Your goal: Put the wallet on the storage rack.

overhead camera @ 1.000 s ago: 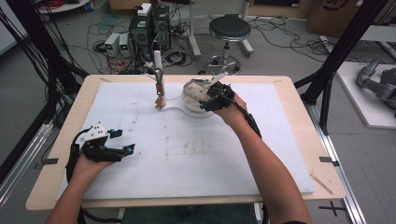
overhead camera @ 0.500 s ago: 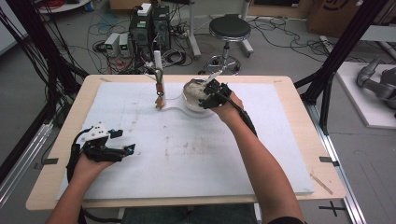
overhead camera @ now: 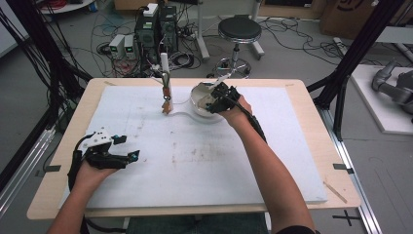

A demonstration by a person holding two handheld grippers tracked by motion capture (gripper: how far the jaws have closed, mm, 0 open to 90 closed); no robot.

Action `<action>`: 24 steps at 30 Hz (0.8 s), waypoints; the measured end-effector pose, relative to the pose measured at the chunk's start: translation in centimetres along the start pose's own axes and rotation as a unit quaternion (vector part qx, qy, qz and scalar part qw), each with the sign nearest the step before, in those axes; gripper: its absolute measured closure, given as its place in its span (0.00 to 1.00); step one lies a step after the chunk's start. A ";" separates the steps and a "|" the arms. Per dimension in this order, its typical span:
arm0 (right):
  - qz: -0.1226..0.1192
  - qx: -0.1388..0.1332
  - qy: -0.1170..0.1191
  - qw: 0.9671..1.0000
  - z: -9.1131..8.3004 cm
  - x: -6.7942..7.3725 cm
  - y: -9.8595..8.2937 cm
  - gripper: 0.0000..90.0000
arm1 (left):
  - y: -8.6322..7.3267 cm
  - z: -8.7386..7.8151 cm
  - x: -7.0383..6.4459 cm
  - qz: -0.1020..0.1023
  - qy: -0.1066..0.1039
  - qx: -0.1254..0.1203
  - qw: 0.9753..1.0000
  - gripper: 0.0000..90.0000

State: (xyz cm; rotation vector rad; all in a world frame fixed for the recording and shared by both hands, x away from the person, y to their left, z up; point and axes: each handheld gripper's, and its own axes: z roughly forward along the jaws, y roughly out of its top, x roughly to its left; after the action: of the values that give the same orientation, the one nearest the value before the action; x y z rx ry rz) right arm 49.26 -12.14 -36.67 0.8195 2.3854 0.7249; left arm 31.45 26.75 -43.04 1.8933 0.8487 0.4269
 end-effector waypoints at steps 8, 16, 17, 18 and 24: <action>0.021 -0.023 0.005 1.000 -2.0 -0.4 -0.4 0.29 | 0.0 -0.1 0.1 -0.001 0.002 -0.001 1.000 0.20; 0.032 -0.058 0.023 0.998 -4.4 -0.7 -1.9 0.25 | 0.1 -0.1 -0.1 0.004 0.000 -0.002 1.000 0.20; 0.036 -0.058 0.025 0.997 -4.6 -0.7 -2.1 0.25 | 0.1 0.0 -0.2 0.003 0.000 -0.002 1.000 0.20; 0.038 -0.054 0.027 0.997 -4.9 -0.8 -2.5 0.25 | 0.1 0.0 -0.2 0.004 -0.001 -0.002 1.000 0.20; 0.046 -0.074 0.032 0.996 -6.3 -1.2 -4.2 0.24 | 0.1 0.2 -0.3 0.004 -0.003 -0.002 1.000 0.20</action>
State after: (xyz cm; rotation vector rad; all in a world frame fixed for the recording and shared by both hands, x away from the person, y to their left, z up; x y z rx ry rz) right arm 44.58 -17.75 -34.32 0.8601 2.3290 0.9661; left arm 31.37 26.36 -42.98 1.8952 0.8355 0.4273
